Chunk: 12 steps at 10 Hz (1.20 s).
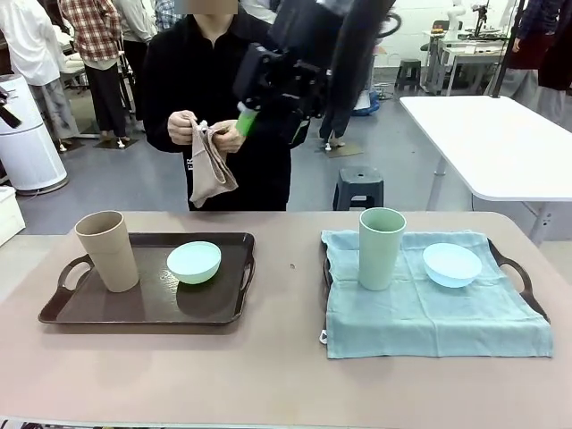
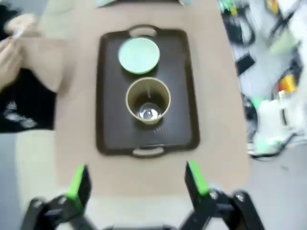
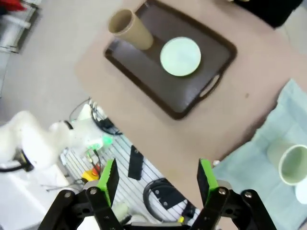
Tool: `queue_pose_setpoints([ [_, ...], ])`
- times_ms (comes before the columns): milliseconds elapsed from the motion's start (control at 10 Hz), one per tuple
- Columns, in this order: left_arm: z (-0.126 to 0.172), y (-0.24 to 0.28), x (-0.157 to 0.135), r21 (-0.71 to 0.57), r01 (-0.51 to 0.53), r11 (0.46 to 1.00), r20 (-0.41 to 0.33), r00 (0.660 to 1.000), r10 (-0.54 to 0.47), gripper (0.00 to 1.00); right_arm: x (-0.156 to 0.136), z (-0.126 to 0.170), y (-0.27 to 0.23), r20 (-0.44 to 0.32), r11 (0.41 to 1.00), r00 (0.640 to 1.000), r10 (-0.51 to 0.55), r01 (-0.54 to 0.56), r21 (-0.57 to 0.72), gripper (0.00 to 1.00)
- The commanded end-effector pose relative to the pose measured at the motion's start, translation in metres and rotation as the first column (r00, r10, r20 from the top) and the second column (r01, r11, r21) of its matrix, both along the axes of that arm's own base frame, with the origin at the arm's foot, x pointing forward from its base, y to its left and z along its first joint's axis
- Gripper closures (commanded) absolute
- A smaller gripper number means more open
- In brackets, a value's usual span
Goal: Set up a tray with a mat and arrange the tableware.
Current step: Pick up the Picnic Bowl and Reusable plastic cup from the Handle tray in front of the human's position and hold them in the air.
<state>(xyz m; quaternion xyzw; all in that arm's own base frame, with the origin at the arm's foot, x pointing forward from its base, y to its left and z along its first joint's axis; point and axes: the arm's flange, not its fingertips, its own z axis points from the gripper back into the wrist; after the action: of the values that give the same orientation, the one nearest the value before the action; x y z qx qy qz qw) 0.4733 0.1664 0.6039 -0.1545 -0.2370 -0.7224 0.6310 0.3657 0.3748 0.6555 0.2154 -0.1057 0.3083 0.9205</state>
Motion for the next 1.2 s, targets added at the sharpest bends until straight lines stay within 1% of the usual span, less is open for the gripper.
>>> queue_pose_setpoints([
  [0, -0.033, -0.010, 0.006, -0.236, 0.397, 0.887, 0.202, 0.913, -0.355, 0.00, 0.015, -0.003, 0.027, 0.035, 0.984, 0.995, -0.094, 0.098, -0.150, 0.15],
  [100, 0.000, 0.000, 0.000, 0.000, 0.000, 1.000, 0.000, 1.000, 0.000, 0.00, 0.000, 0.000, 0.000, 0.000, 1.000, 1.000, 0.000, 0.000, 0.000, 0.15],
  [200, 0.000, 0.000, 0.000, 0.000, 0.000, 1.000, 0.000, 1.000, 0.000, 0.00, 0.000, 0.000, 0.000, 0.000, 1.000, 1.000, 0.000, 0.000, 0.000, 0.15],
  [300, 0.000, 0.000, 0.000, 0.000, 0.000, 1.000, 0.000, 1.000, 0.000, 0.00, 0.004, -0.006, 0.017, 0.024, 0.996, 0.998, -0.054, 0.055, -0.066, 0.15],
  [400, -0.016, -0.003, 0.003, -0.049, 0.098, 0.994, 0.062, 0.994, -0.095, 0.00, 0.018, -0.023, 0.042, -0.084, 0.970, 0.969, -0.232, 0.223, -0.098, 0.15],
  [500, -0.031, 0.003, 0.023, -0.100, 0.149, 0.984, 0.031, 0.989, -0.146, 0.00, 0.033, -0.046, 0.074, -0.121, 0.938, 0.932, -0.340, 0.327, -0.118, 0.15],
  [600, -0.043, 0.008, 0.038, -0.161, 0.113, 0.980, -0.066, 0.990, -0.125, 0.00, 0.049, -0.070, 0.101, -0.140, 0.896, 0.889, -0.437, 0.416, -0.156, 0.15],
  [700, -0.059, 0.016, 0.046, -0.188, 0.114, 0.976, -0.125, 0.982, -0.139, 0.00, 0.062, -0.095, 0.125, -0.143, 0.870, 0.863, -0.484, 0.458, -0.182, 0.15],
  [800, -0.078, 0.021, 0.053, -0.192, 0.115, 0.975, -0.147, 0.979, -0.144, 0.00, 0.067, -0.108, 0.139, -0.125, 0.862, 0.860, -0.494, 0.466, -0.198, 0.15],
  [900, -0.094, 0.023, 0.056, -0.205, 0.080, 0.975, -0.207, 0.970, -0.123, 0.00, 0.071, -0.124, 0.151, -0.106, 0.855, 0.860, -0.499, 0.468, -0.224, 0.15],
  [1000, -0.109, 0.020, 0.060, -0.205, 0.060, 0.977, -0.272, 0.955, -0.115, 0.00, 0.073, -0.137, 0.160, -0.093, 0.850, 0.862, -0.498, 0.465, -0.246, 0.15],
  [1100, -0.121, 0.014, 0.065, -0.221, 0.053, 0.974, -0.320, 0.939, -0.124, 0.00, 0.076, -0.147, 0.165, -0.071, 0.840, 0.858, -0.508, 0.476, -0.261, 0.15],
])
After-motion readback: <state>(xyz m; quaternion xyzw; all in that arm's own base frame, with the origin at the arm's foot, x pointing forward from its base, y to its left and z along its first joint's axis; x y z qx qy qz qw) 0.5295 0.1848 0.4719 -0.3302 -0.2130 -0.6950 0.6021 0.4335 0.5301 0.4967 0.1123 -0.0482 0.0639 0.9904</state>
